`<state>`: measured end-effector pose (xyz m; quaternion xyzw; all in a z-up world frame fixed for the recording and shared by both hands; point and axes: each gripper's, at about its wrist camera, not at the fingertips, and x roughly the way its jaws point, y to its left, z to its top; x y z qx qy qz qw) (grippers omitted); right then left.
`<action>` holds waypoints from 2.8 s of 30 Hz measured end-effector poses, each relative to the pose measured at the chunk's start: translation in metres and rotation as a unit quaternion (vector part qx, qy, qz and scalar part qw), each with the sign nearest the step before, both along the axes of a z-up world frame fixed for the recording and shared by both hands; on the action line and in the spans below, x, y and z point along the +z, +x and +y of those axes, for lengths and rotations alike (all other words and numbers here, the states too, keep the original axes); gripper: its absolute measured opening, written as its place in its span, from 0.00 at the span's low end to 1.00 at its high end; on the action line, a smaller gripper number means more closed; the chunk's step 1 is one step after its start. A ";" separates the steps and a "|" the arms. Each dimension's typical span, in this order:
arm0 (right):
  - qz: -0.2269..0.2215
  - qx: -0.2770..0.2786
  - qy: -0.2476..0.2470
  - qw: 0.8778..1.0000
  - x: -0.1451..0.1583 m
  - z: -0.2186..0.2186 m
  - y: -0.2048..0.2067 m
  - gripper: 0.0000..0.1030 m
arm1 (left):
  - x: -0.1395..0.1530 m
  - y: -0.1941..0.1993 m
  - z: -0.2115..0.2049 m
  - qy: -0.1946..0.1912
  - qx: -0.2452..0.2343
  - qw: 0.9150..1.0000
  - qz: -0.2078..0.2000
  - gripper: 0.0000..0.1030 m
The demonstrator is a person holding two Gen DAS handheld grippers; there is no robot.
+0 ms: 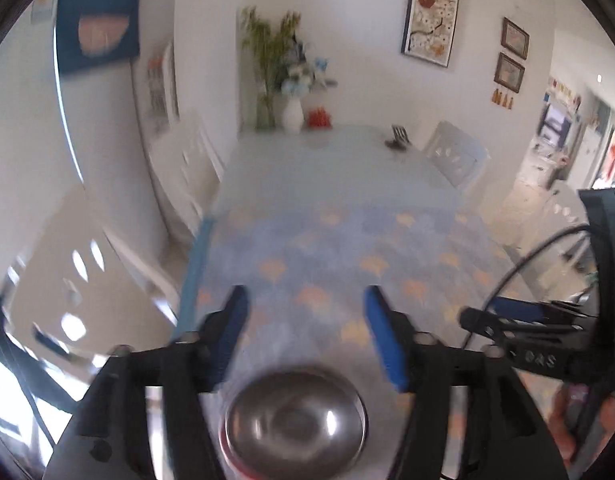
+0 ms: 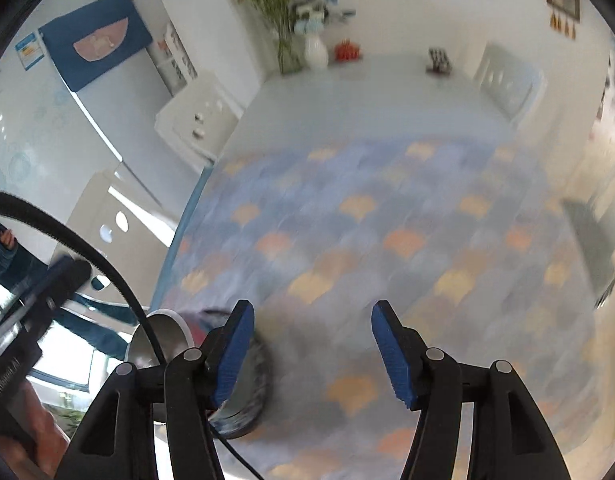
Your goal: Organize plates and bowls
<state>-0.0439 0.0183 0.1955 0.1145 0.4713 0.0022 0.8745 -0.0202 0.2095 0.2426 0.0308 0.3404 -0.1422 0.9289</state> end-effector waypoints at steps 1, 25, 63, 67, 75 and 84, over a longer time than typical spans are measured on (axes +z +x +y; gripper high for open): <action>-0.009 -0.001 -0.007 1.000 0.006 -0.011 0.002 0.60 | 0.008 0.003 -0.010 0.001 0.001 1.000 -0.014 0.73; -0.005 -0.001 -0.032 0.999 0.024 -0.136 0.051 0.67 | 0.018 0.048 -0.166 0.048 0.047 0.998 0.000 0.80; 0.046 -0.001 -0.041 0.998 -0.012 -0.163 0.070 0.67 | -0.038 0.057 -0.196 0.048 0.056 0.991 0.110 0.80; 0.046 0.005 -0.051 0.998 -0.014 -0.163 0.070 0.67 | -0.039 0.055 -0.198 0.050 0.062 0.990 0.112 0.80; 0.043 0.002 -0.062 0.997 -0.014 -0.162 0.067 0.67 | -0.041 0.056 -0.199 0.051 0.068 0.989 0.120 0.80; 0.050 0.000 -0.068 0.996 -0.015 -0.166 0.071 0.67 | -0.041 0.057 -0.203 0.053 0.067 0.989 0.120 0.80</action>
